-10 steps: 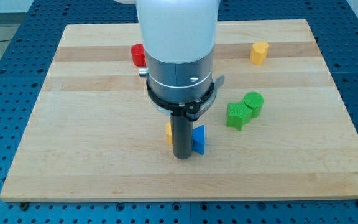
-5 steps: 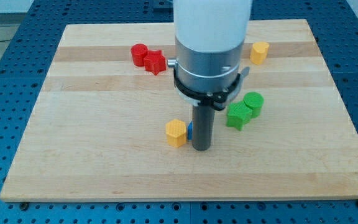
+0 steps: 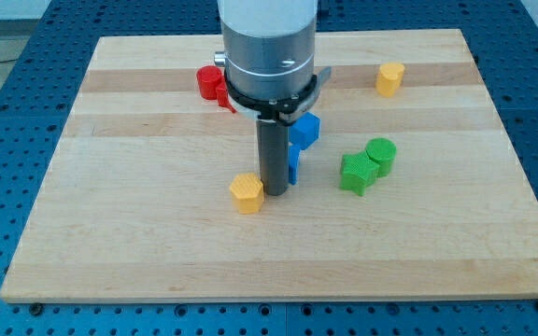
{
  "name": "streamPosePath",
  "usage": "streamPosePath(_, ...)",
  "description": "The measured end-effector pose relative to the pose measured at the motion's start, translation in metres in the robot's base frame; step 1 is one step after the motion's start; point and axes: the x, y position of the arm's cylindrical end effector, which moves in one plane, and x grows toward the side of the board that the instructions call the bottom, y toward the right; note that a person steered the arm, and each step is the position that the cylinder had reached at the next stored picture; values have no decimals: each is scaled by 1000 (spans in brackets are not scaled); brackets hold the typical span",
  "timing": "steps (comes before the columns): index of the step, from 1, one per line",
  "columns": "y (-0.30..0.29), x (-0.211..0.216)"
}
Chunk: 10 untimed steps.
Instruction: Push the blue triangle into the bottom right blue cube
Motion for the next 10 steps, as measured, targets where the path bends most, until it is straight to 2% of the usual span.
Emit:
streamPosePath(7,14,-49)
streamPosePath(10,47,-46)
